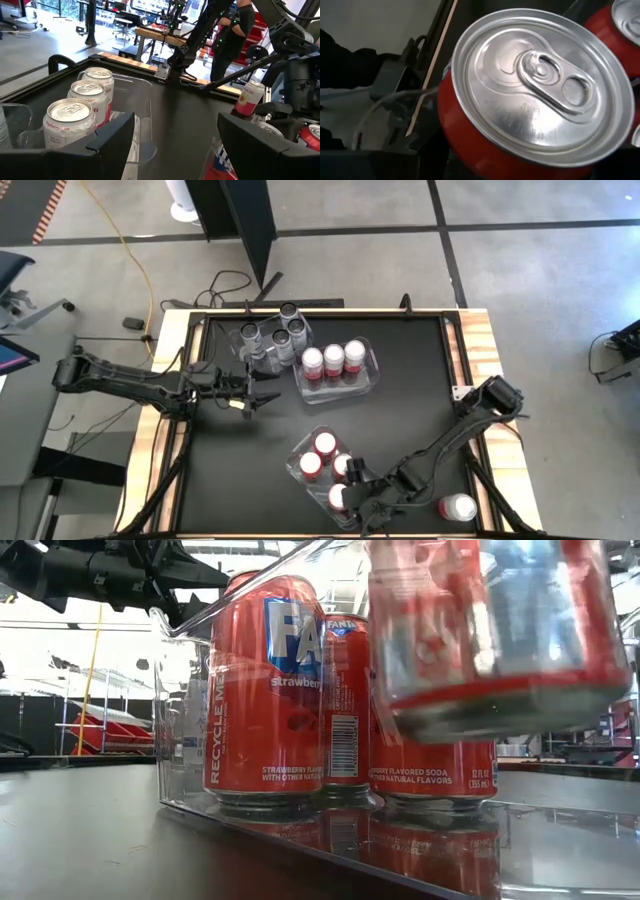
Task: Sort soda cans
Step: Put the orange soda can in the bottom transparent bin
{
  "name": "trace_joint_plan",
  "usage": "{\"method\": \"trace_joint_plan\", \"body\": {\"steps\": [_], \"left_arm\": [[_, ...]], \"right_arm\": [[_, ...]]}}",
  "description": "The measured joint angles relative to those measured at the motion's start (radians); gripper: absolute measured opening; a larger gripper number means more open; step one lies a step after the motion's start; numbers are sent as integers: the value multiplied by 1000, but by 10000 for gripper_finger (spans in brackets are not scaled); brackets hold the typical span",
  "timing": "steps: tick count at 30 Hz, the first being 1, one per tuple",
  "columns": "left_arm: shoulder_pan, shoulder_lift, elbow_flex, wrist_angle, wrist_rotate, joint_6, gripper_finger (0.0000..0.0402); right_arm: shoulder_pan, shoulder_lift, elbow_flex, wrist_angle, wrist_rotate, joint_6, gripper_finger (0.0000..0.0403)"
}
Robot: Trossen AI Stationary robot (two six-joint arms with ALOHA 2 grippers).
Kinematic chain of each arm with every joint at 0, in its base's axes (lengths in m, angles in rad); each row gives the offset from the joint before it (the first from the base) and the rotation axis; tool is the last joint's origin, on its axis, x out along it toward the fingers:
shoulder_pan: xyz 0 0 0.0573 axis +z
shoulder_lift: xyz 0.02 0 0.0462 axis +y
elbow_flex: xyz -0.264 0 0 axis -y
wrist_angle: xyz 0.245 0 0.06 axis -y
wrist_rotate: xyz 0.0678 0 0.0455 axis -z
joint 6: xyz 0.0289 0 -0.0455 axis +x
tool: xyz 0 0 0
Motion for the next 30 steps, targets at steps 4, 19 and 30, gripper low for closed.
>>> {"method": "trace_joint_plan", "body": {"steps": [4, 19, 30], "left_arm": [[0, 0, 0, 0, 0, 4, 281], [0, 0, 0, 2, 0, 22, 281], [0, 0, 0, 2, 0, 20, 281]], "right_arm": [[-8, 0, 0, 0, -38, 18, 306], [-12, -3, 0, -24, -42, 22, 381], [-12, -3, 0, -25, -43, 18, 378]]}}
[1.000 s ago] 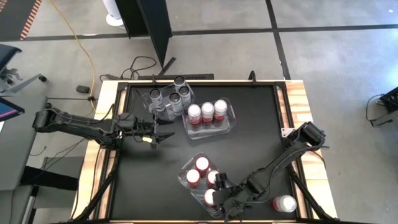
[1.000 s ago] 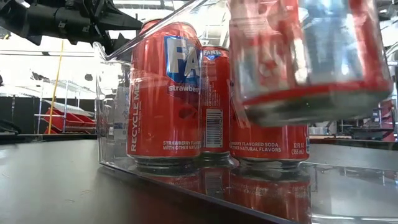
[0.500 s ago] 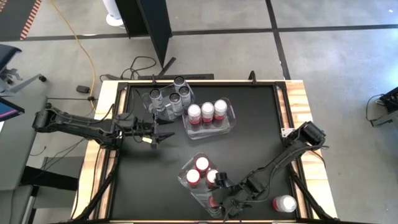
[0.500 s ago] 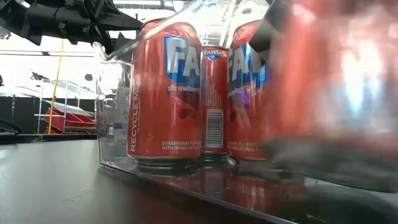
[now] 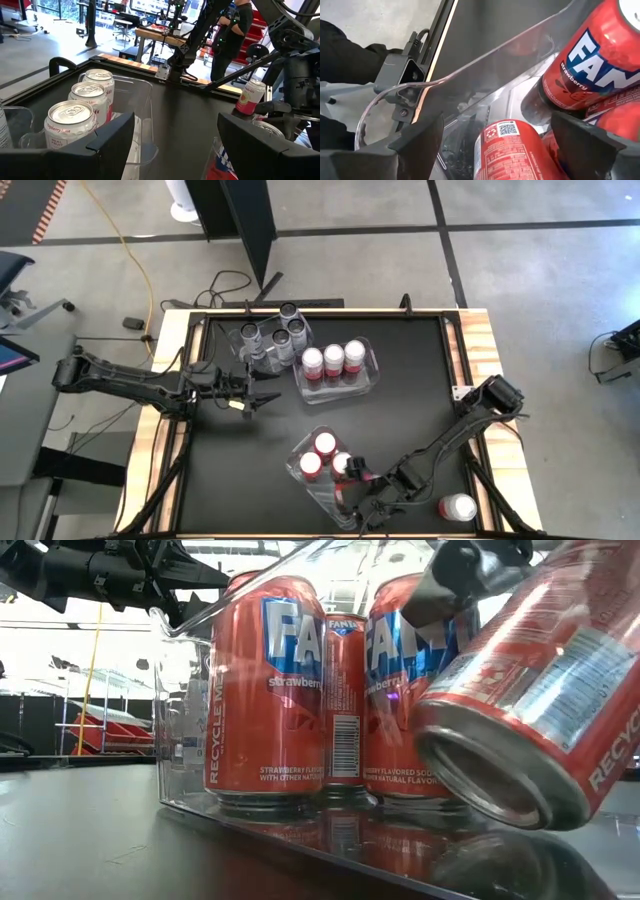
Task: Sort soda cans
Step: Put the orange soda can in the bottom transparent bin
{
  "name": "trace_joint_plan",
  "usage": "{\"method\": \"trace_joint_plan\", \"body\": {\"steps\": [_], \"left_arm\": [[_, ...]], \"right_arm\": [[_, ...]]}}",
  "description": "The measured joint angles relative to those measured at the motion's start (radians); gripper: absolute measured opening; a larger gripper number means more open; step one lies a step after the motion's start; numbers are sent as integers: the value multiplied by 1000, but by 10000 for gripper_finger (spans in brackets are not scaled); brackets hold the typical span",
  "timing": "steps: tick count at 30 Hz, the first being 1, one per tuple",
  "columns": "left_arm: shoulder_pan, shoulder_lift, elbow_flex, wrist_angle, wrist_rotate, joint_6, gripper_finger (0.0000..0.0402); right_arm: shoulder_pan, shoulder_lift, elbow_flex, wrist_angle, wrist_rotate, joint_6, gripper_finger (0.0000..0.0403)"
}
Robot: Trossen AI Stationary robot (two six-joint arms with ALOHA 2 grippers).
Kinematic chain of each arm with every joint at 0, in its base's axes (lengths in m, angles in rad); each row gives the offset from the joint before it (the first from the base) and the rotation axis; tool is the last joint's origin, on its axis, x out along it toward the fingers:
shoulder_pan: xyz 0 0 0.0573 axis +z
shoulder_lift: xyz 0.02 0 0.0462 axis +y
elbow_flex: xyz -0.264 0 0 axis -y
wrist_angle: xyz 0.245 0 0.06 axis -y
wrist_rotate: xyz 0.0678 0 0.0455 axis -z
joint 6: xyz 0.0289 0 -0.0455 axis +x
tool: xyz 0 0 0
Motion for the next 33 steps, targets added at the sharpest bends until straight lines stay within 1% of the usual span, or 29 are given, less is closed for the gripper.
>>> {"method": "trace_joint_plan", "body": {"steps": [7, 16, 19, 23, 25, 30, 33], "left_arm": [[0, 0, 0, 0, 0, -1, 281], [0, 0, 0, 0, 7, -1, 281], [0, 0, 0, 0, 21, -2, 281], [0, 0, 0, 0, 23, -5, 281], [0, 0, 0, 0, 23, -5, 281], [0, 0, 0, -1, 24, -5, 281], [0, 0, 0, -1, 24, -3, 281]], "right_arm": [[0, 1, 0, -4, 0, 8, 363], [4, 1, 4, -14, -1, 8, 354], [14, 2, 54, -95, -1, -5, 352], [25, 1, 153, -331, -2, -6, 352], [26, 1, 188, -421, -12, 9, 352], [8, 1, 195, -480, -112, 24, 352], [-1, 1, 186, -508, -129, 26, 352]]}}
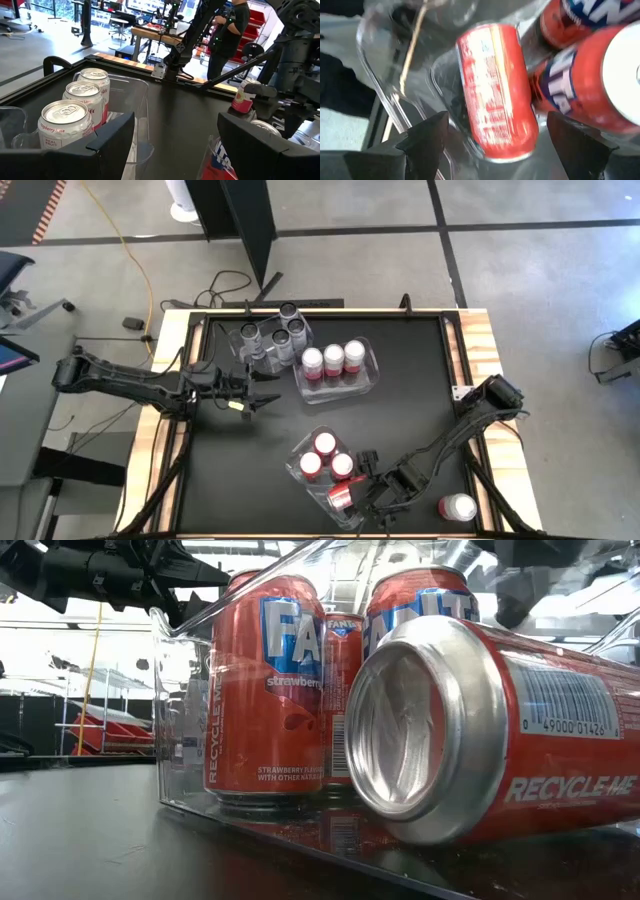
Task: Sort soda cans
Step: Put the orange soda can in the bottom transparent bin
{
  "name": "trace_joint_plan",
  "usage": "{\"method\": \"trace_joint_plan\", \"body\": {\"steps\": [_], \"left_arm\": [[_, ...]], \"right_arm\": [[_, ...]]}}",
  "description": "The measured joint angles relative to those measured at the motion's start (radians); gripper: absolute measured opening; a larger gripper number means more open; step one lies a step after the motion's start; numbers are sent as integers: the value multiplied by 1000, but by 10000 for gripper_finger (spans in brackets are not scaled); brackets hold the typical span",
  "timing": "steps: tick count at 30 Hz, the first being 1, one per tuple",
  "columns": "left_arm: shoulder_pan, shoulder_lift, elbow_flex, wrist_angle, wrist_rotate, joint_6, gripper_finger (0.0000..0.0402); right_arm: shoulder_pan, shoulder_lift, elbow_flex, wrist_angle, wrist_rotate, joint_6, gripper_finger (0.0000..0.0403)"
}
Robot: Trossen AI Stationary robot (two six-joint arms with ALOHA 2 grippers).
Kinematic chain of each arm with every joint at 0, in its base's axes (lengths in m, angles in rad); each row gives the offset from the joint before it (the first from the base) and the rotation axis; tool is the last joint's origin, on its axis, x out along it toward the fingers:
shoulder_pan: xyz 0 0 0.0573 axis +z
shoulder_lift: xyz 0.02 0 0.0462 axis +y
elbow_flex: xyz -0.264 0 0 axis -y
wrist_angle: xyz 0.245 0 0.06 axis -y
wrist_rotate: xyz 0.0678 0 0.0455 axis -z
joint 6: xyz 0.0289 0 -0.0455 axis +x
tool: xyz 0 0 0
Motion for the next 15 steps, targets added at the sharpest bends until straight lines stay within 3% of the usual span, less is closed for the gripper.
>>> {"method": "trace_joint_plan", "body": {"steps": [15], "left_arm": [[0, 0, 0, 0, 0, 11, 281]], "right_arm": [[-59, 0, -93, 45, -78, 8, 352]]}}
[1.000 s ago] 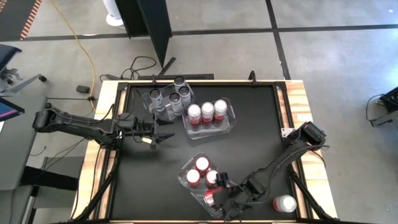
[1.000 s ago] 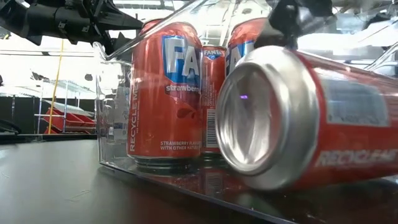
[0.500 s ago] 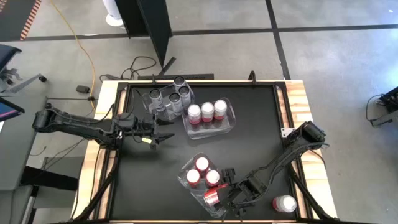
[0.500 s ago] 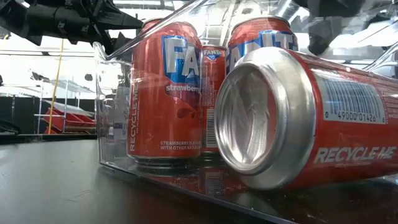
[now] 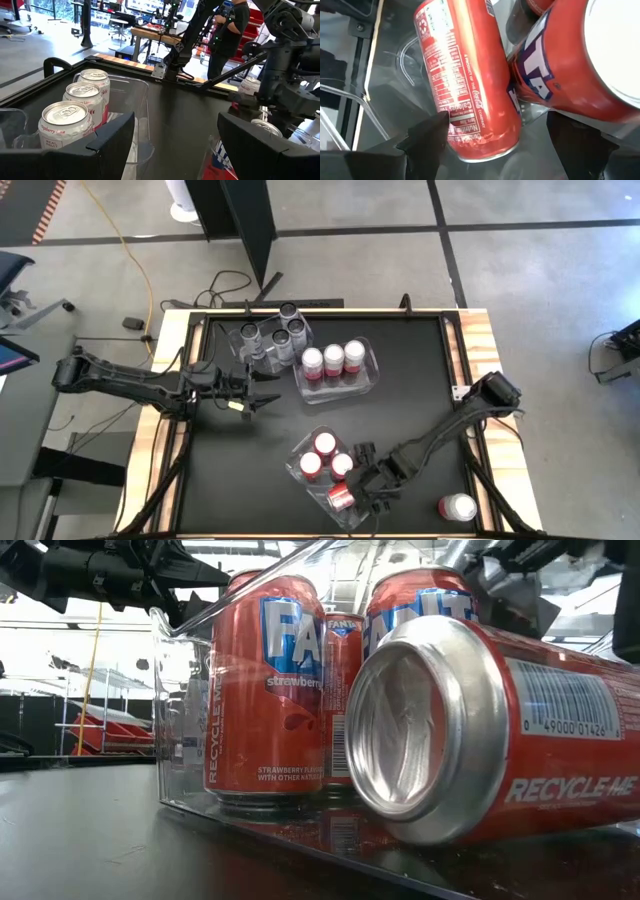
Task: Sort soda cans
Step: Put the orange soda can in the bottom transparent bin
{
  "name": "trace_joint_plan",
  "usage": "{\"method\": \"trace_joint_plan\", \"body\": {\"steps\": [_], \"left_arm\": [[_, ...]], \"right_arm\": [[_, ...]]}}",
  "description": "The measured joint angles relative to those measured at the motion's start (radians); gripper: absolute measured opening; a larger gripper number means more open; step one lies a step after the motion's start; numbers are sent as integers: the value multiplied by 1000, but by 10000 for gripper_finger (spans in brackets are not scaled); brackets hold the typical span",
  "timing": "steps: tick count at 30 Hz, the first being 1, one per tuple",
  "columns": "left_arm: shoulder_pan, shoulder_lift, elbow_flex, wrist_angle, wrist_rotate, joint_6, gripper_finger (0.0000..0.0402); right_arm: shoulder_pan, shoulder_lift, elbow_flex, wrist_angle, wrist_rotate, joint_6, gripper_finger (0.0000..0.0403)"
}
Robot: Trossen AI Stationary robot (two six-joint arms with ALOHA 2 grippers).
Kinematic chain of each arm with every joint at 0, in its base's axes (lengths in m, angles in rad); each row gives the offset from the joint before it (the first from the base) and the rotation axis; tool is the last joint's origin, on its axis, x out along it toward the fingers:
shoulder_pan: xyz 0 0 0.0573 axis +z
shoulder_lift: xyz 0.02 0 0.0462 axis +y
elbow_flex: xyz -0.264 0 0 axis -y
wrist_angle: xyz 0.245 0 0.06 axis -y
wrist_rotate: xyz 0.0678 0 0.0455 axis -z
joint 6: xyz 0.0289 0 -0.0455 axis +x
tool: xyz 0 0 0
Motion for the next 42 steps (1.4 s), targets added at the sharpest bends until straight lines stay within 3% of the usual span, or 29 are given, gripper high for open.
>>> {"method": "trace_joint_plan", "body": {"steps": [14, 32, 42], "left_arm": [[0, 0, 0, 3, -1, 7, 281], [0, 0, 0, 7, -2, 41, 281], [0, 0, 0, 7, -2, 61, 281]], "right_arm": [[-48, -1, -26, 30, -252, -94, 352], [-85, 1, -27, 22, -260, -89, 351], [-84, 15, -24, 19, -235, -81, 329]]}}
